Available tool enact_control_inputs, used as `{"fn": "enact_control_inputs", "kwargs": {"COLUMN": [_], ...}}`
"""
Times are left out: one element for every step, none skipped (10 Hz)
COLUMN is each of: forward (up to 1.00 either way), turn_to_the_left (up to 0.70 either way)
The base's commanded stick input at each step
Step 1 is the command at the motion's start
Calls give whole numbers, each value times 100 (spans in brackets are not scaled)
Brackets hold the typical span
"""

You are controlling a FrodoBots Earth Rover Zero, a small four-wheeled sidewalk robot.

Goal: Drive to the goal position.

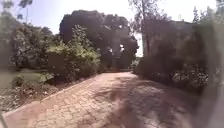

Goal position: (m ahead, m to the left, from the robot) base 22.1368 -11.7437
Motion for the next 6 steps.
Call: {"fn": "enact_control_inputs", "kwargs": {"forward": [70, 70, 70, 70, 70, 70], "turn_to_the_left": [0, 0, 0, 0, 0, 0]}}
